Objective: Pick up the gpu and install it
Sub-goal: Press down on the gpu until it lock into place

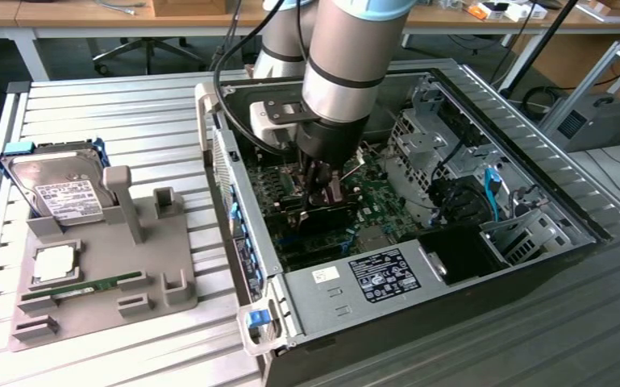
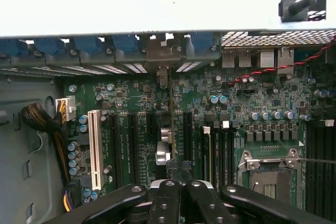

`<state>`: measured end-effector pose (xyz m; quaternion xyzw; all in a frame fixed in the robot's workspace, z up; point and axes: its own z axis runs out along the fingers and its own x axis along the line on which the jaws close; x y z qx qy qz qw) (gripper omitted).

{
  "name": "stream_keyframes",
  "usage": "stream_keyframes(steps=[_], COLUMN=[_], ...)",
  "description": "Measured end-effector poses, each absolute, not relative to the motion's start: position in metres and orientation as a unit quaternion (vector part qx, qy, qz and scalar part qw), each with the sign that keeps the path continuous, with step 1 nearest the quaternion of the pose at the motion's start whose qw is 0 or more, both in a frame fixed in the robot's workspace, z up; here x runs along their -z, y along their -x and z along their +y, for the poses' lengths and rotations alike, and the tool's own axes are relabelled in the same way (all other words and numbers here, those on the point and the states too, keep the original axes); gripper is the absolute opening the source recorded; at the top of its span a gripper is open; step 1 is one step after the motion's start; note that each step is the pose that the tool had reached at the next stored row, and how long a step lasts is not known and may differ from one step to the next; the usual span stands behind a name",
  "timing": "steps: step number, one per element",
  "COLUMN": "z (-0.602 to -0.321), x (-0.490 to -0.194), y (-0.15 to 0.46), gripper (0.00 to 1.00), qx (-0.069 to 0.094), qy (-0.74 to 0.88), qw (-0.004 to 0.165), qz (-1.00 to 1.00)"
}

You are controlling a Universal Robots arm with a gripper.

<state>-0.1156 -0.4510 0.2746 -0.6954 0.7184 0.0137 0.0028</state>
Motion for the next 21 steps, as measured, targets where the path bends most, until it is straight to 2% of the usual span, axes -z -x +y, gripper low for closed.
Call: stream_keyframes(steps=[21], z=[-0.4510], x=[-0.2711], y=[0.1179], gripper=[0.11], qx=[-0.014], qy=[0.695], qw=[0.003], qz=[0.718])
